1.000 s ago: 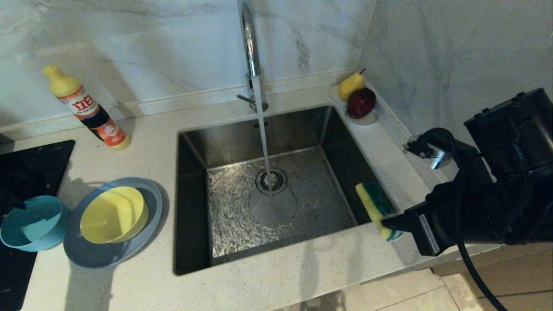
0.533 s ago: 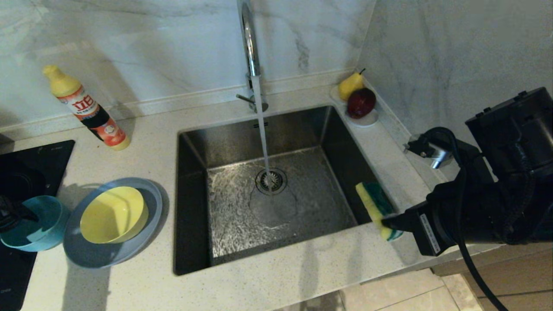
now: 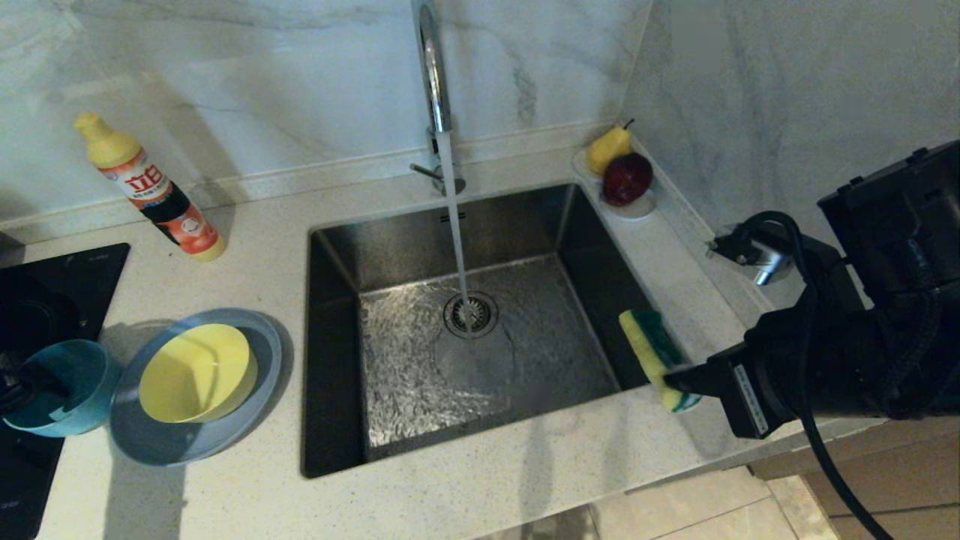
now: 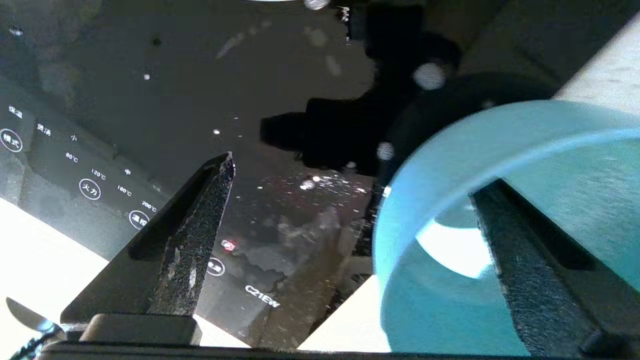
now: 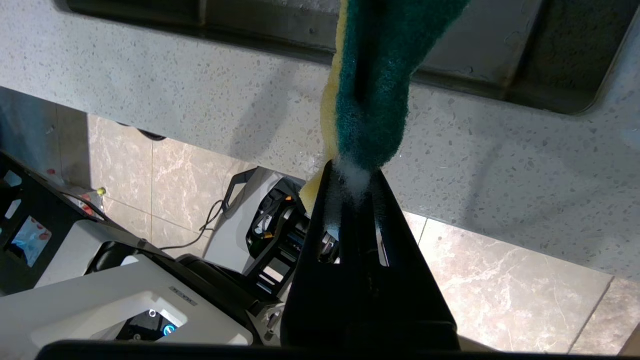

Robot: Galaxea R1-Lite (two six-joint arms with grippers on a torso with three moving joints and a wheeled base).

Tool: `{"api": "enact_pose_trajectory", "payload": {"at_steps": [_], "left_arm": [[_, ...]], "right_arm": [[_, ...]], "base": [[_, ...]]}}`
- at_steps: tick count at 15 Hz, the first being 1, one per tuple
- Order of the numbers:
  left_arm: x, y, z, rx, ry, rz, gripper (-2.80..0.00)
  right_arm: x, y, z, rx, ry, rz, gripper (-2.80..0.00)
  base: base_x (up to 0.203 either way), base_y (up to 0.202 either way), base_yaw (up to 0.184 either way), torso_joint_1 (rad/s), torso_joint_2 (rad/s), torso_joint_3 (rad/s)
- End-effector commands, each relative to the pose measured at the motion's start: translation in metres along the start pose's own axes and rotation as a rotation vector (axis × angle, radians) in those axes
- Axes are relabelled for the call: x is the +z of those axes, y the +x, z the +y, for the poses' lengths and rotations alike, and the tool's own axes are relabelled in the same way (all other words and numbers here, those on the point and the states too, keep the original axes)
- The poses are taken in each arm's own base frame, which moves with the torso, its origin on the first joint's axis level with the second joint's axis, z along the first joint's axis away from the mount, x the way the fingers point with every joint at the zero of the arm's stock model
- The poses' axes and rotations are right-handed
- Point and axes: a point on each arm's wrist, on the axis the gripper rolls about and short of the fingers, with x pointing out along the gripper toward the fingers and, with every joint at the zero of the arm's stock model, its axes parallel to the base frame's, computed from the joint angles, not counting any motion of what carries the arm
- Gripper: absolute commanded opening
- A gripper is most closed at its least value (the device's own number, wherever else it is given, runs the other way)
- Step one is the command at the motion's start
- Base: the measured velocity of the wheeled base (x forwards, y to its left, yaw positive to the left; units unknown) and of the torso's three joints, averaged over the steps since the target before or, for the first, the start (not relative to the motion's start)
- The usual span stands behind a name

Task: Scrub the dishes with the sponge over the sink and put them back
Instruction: Pick up a bowl and the sponge

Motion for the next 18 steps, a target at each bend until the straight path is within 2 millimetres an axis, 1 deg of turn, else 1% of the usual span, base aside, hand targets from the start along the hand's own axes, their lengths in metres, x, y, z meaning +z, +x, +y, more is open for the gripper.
{"api": "enact_pose_trajectory", "payload": {"at_steps": [1,2,3,6,9,11,15,16,18], "left_arm": [[0.002,0.006,0.004,0.01,-0.011,0.008,0.0],[0.005,0.006,0.004,0.009,-0.012,0.001,0.0],[0.006,0.007,0.004,0.011,-0.014,-0.001,-2.8],[0.009,0.006,0.005,0.012,-0.027,-0.01,-2.8],[0.007,0.008,0.006,0.009,-0.03,0.006,-2.8],[0.011,0.008,0.007,0.015,-0.045,-0.009,-2.8],[0.032,-0.02,0.013,0.019,-0.082,-0.084,-2.8],[0.04,-0.034,0.012,0.015,-0.11,-0.122,-2.8],[0.046,-0.067,0.01,-0.001,-0.149,-0.193,-2.8]], "right_arm": [[0.0,0.0,0.0,0.002,-0.001,0.002,-2.8],[-0.001,0.002,0.0,0.002,0.0,0.008,-2.8],[0.0,0.005,0.0,0.001,0.0,0.015,-2.8],[0.001,0.004,0.001,0.001,-0.002,0.01,-2.8],[0.001,0.001,0.0,0.0,0.001,0.0,-2.8],[0.002,0.001,0.001,0.002,-0.002,-0.001,-2.8],[0.002,0.001,0.001,0.008,-0.003,-0.001,-2.8],[0.002,0.001,0.003,0.011,-0.005,-0.001,-2.8],[0.001,-0.001,0.005,0.018,-0.011,-0.002,-2.8]], "base": [[0.0,0.0,0.0,0.0,0.0,0.0],[0.0,0.0,0.0,0.0,0.0,0.0],[0.0,0.0,0.0,0.0,0.0,0.0],[0.0,0.0,0.0,0.0,0.0,0.0],[0.0,0.0,0.0,0.0,0.0,0.0],[0.0,0.0,0.0,0.0,0.0,0.0],[0.0,0.0,0.0,0.0,0.0,0.0],[0.0,0.0,0.0,0.0,0.0,0.0],[0.0,0.0,0.0,0.0,0.0,0.0]]}}
